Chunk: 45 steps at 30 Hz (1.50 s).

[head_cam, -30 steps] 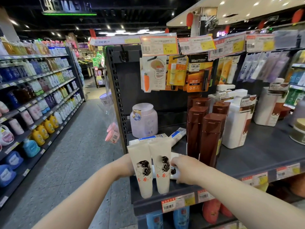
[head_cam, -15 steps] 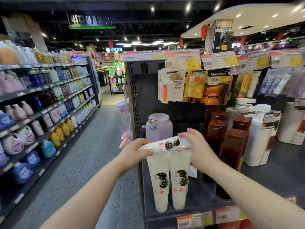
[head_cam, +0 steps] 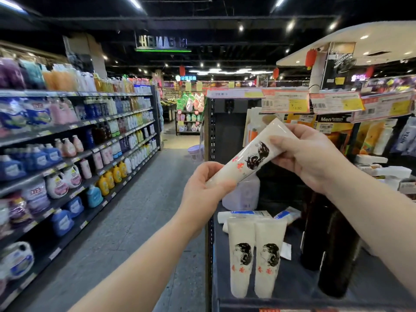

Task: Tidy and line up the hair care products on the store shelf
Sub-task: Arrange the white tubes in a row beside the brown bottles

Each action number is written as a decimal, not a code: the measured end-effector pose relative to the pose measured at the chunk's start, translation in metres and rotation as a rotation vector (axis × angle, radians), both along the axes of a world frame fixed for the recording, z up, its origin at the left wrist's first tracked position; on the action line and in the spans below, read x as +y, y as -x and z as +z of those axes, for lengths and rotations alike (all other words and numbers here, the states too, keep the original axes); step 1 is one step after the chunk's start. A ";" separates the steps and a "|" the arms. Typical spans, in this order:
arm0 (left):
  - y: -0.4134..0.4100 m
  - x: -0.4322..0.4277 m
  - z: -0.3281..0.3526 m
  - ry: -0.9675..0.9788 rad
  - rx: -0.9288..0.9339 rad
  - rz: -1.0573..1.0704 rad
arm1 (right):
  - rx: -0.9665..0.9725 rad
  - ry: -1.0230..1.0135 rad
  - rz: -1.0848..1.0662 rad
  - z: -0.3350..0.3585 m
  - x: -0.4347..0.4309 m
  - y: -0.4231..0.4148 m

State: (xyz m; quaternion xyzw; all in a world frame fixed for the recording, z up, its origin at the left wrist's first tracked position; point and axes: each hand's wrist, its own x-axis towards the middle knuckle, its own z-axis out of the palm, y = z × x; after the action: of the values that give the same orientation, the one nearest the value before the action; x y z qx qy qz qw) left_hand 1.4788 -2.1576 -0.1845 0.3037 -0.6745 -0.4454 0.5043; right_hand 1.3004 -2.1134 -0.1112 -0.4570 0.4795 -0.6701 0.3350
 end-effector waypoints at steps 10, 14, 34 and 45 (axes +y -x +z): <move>0.018 0.027 0.001 0.113 -0.244 0.119 | -0.034 0.099 -0.114 0.009 0.038 0.033; 0.020 0.039 -0.007 0.172 -0.449 0.165 | 0.088 0.145 -0.148 0.009 0.055 0.052; 0.015 0.037 -0.011 0.181 -0.567 0.128 | 0.812 -0.075 0.067 -0.019 -0.004 0.017; -0.001 -0.027 -0.043 -0.179 -0.469 -0.053 | 1.230 -0.346 0.356 -0.047 -0.054 -0.029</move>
State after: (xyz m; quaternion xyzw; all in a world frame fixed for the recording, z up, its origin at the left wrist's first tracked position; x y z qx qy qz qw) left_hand 1.4801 -2.1849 -0.2275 0.4244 -0.7387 -0.4338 0.2932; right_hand 1.3294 -2.1677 -0.1579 -0.7680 0.6013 -0.1348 0.1743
